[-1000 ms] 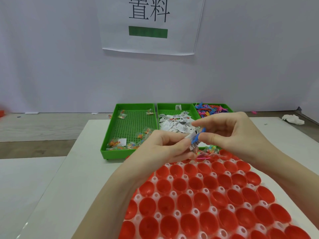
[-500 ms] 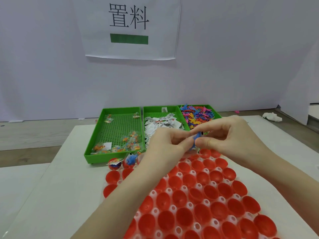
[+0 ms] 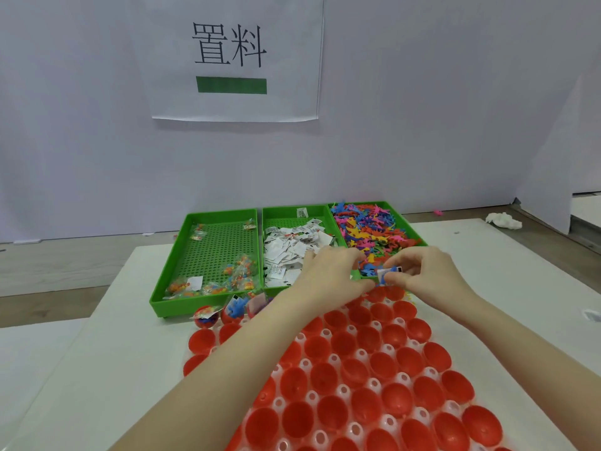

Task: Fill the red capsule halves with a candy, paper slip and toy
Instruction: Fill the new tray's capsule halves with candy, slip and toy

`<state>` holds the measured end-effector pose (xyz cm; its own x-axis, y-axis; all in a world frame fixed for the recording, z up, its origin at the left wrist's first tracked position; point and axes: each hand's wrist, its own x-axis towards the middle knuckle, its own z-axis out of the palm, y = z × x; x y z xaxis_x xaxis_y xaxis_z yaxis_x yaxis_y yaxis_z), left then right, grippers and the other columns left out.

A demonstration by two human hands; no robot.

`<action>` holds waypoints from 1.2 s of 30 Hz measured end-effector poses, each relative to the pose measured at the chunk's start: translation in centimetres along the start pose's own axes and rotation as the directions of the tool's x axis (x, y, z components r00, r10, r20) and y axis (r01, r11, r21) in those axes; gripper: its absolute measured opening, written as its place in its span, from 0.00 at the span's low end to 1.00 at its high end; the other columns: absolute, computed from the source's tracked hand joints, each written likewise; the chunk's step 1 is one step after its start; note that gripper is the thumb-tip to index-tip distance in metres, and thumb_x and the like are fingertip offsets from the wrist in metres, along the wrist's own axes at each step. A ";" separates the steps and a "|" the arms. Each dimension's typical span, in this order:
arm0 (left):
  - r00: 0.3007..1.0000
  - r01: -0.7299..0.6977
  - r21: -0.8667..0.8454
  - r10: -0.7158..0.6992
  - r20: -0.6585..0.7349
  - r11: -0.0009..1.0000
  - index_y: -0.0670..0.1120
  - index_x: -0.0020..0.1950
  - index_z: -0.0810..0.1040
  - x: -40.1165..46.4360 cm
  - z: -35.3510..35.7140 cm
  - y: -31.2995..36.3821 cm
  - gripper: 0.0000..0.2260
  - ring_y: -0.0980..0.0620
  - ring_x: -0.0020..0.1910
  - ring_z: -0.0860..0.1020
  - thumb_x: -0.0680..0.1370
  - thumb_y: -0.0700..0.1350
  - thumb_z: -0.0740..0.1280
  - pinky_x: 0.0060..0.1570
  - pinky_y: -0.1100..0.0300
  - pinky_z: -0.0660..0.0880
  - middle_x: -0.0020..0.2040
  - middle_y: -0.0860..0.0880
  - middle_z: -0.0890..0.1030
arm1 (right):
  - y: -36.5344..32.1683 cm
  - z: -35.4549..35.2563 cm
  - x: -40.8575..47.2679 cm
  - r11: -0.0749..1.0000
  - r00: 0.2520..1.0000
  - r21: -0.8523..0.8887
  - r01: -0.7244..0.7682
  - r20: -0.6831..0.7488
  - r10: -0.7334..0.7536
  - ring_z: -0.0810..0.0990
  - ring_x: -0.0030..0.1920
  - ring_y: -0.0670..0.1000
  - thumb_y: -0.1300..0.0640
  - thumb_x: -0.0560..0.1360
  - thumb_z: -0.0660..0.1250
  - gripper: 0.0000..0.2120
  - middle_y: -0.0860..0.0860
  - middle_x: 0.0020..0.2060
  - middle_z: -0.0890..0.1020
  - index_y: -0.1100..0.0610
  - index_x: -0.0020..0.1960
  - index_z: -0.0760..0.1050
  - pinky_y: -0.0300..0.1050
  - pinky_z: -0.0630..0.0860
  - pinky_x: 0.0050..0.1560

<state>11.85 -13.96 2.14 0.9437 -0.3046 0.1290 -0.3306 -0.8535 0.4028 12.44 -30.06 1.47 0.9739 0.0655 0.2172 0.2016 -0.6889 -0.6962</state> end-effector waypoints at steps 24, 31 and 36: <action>0.994 -0.028 -0.242 0.002 -0.108 0.970 0.44 0.57 0.78 0.3 1.9 -1.6 0.18 0.52 0.45 0.72 0.69 0.46 0.75 0.44 0.62 0.67 0.50 0.49 0.73 | -1.0 0.4 0.8 0.936 0.979 -0.333 0.117 0.197 -0.052 0.77 0.40 0.45 0.56 0.62 0.77 0.15 0.48 0.42 0.82 0.52 0.48 0.81 0.45 0.78 0.44; 0.993 0.013 -0.320 -0.049 -0.105 0.947 0.44 0.49 0.82 0.6 1.4 -2.2 0.09 0.56 0.36 0.72 0.71 0.43 0.73 0.35 0.69 0.66 0.36 0.53 0.75 | -1.1 0.1 0.8 0.963 0.977 -0.244 0.118 0.204 -0.069 0.77 0.40 0.44 0.59 0.65 0.76 0.14 0.49 0.42 0.81 0.55 0.50 0.81 0.41 0.76 0.42; 0.994 -0.020 -0.263 -0.009 -0.109 0.965 0.46 0.49 0.82 0.6 1.8 -2.6 0.09 0.56 0.40 0.73 0.72 0.49 0.72 0.43 0.62 0.70 0.43 0.52 0.79 | -1.0 0.5 0.8 0.943 0.978 -0.290 0.161 0.174 -0.113 0.75 0.40 0.41 0.56 0.69 0.73 0.10 0.47 0.45 0.83 0.55 0.50 0.82 0.37 0.72 0.44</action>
<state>13.23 -12.64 -0.46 0.9424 -0.2488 0.2235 -0.3344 -0.7062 0.6240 13.07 -28.99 2.03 0.9481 0.2675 0.1720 0.3163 -0.8488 -0.4235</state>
